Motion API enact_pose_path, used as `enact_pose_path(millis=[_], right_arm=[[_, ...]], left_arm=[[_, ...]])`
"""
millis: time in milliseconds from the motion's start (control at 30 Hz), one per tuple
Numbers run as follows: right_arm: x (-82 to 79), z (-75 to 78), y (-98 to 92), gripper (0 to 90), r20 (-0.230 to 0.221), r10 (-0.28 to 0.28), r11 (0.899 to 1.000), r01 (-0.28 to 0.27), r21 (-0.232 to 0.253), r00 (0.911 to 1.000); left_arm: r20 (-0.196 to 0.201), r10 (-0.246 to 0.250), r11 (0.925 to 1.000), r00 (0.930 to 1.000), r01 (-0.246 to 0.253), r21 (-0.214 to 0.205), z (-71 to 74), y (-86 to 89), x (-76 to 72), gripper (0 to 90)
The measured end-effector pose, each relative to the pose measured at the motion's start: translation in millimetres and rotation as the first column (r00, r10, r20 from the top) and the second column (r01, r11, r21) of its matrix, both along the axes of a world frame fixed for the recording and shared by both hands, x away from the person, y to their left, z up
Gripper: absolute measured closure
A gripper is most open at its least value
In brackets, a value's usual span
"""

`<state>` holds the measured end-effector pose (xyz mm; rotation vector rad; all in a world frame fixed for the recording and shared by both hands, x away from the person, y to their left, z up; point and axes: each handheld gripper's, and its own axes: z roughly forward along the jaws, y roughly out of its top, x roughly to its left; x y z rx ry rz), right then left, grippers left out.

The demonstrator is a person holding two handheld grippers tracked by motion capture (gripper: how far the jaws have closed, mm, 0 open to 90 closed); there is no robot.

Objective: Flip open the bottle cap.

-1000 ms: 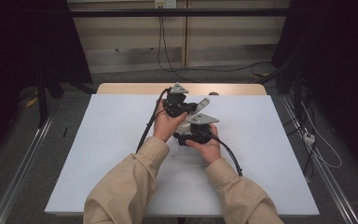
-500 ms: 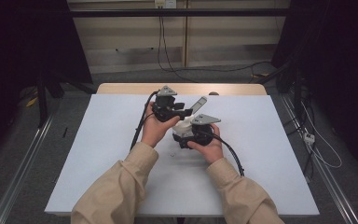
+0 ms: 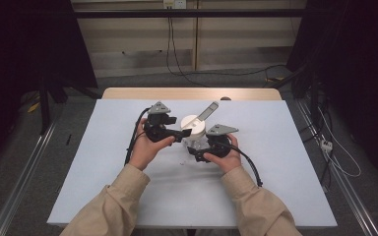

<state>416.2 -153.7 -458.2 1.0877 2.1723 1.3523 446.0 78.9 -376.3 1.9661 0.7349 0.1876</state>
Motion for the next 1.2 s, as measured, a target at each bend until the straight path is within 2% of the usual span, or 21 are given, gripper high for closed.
enact_pose_path(millis=[67, 133, 200, 333, 400, 500, 567, 867, 1000, 1200], right_arm=[[-4.5, 0.1, -5.3, 5.2, 0.004, 0.002, 1.000, -0.002, 0.019, 1.0000], [-8.4, 0.7, -9.3, 5.3, 0.000, -0.009, 1.000, 0.009, 0.008, 1.0000], [-13.2, 2.4, -13.4, 5.9, 0.008, -0.017, 1.000, 0.017, 0.005, 0.9998], [-22.6, 6.3, -22.2, 5.3, 0.012, -0.011, 1.000, 0.011, 0.021, 0.9999], [-27.6, 8.0, -25.9, 5.4, 0.016, -0.008, 1.000, 0.008, 0.020, 0.9998], [-35.5, 10.4, -31.9, 5.4, 0.027, -0.002, 1.000, 0.001, 0.027, 0.9996], [-40.9, 10.9, -36.0, 5.7, 0.023, 0.009, 0.999, -0.010, 0.035, 0.9997], [-65.8, 11.9, -54.5, 6.3, 0.041, 0.000, 0.999, -0.001, 0.033, 0.9992], [-73.0, 10.5, -64.4, 6.4, 0.042, -0.013, 0.999, 0.011, 0.036, 0.9991], [-82.7, 9.0, -77.7, 6.7, 0.045, -0.027, 0.999, 0.025, 0.036, 0.9986]], left_arm=[[-0.005, 0.005, 1.0000, 1.0000, -0.005, -0.006, -3.3, 6.7, -2.9, 15.4], [-0.010, 0.004, 1.0000, 0.9999, -0.004, -0.006, -5.9, 13.7, -6.7, 13.6], [0.005, 0.010, 1.0000, 0.9999, -0.010, -0.001, -9.1, 20.8, -11.6, 13.6], [0.008, 0.021, 0.9997, 0.9998, -0.021, 0.015, -18.4, 35.1, -19.1, 12.2], [-0.006, 0.030, 0.9995, 0.9995, -0.030, 0.001, -23.4, 42.3, -21.9, 11.6], [-0.017, 0.037, 0.9993, 0.9992, -0.037, 0.006, -30.4, 52.1, -26.6, 11.2], [-0.018, 0.031, 0.9995, 0.9994, -0.031, -0.010, -34.9, 58.1, -30.3, 10.6], [-0.030, 0.038, 0.9993, 0.9988, -0.038, 0.000, -43.8, 78.3, -42.8, 8.8], [-0.018, 0.036, 0.9993, 0.9992, -0.036, 0.009, -46.6, 86.3, -48.0, 8.3], [-0.006, 0.059, 0.9982, 0.9982, -0.059, 0.009, -49.4, 99.5, -52.2, 7.3]])
